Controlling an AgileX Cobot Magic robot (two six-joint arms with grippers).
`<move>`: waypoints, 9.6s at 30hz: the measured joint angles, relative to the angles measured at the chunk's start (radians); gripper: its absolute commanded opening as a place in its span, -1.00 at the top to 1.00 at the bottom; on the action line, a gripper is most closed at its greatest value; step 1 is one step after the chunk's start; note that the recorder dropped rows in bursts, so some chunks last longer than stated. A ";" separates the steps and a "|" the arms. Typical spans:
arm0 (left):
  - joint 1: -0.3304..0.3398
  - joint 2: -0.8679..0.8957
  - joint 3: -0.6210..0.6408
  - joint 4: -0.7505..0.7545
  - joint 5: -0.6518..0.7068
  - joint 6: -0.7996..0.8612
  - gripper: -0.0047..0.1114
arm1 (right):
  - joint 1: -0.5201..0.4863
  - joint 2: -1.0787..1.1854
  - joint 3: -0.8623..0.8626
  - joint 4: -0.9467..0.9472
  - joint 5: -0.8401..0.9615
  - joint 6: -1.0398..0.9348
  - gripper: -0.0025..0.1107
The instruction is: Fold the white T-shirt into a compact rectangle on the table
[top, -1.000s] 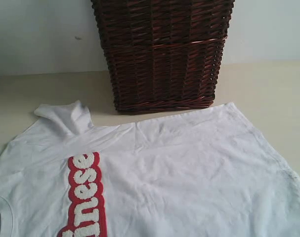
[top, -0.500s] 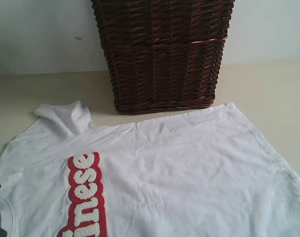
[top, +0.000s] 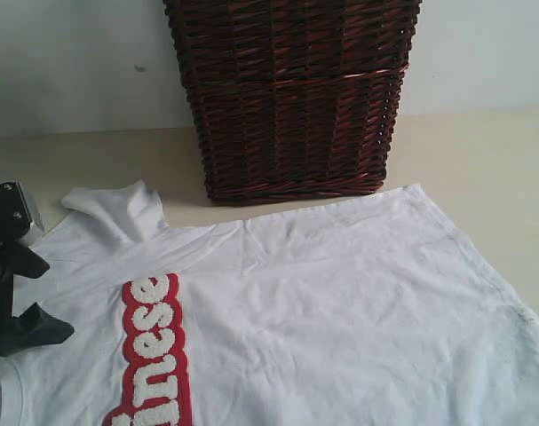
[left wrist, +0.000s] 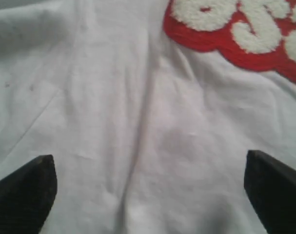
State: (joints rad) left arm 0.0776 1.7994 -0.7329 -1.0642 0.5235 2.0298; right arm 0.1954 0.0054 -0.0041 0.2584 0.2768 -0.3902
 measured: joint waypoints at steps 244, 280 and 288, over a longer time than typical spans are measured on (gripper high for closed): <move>0.028 0.045 -0.228 0.764 0.287 -0.066 -0.62 | 0.000 0.000 0.000 0.000 -0.002 0.000 0.31; 0.007 0.037 -0.099 0.746 0.106 -0.054 0.91 | 0.000 0.000 0.000 0.000 -0.002 0.000 0.31; 0.007 0.037 -0.099 0.746 0.106 -0.056 0.91 | 0.000 0.000 0.000 0.000 -0.002 0.000 0.31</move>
State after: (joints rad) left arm 0.0844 1.8367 -0.8317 -0.3182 0.6293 1.9738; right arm 0.1954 0.0054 -0.0041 0.2584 0.2750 -0.3902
